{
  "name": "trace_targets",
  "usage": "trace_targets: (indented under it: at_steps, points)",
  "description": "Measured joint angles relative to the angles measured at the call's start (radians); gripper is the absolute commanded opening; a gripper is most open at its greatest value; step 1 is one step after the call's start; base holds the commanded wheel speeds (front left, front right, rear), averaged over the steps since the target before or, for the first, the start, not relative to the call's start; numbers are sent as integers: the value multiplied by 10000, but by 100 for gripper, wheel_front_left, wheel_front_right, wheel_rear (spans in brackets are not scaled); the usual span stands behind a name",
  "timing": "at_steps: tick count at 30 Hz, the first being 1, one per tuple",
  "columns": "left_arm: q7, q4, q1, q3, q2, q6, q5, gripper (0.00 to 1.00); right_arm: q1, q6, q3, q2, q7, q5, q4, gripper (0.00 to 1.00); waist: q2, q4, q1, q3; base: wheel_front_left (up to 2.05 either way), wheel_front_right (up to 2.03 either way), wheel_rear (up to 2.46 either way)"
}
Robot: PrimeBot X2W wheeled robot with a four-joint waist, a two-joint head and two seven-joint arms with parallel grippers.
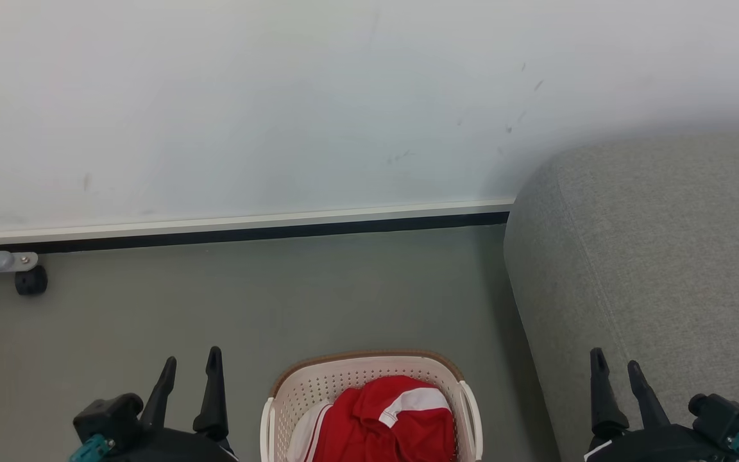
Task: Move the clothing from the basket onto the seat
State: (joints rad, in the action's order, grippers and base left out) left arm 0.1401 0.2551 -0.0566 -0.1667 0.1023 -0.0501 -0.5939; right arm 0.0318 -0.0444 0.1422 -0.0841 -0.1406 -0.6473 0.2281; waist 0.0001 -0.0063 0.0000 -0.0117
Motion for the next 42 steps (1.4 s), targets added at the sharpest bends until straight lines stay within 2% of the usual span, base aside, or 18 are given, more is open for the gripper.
trace_targets:
  at_steps: [30, 42]
  points:
    - [1095, 274, 413, -545, -6, -736, 4015, 100, -253, -401, 953, -201, -1087, 4119, -245, 100, -1, -32, 0, 134, 0, 0, 0]
    - [1095, 408, 413, -500, -10, -725, 4107, 100, -255, -420, 907, -201, -1087, 4148, -232, 100, -1, -24, 0, 106, 0, 0, 0]
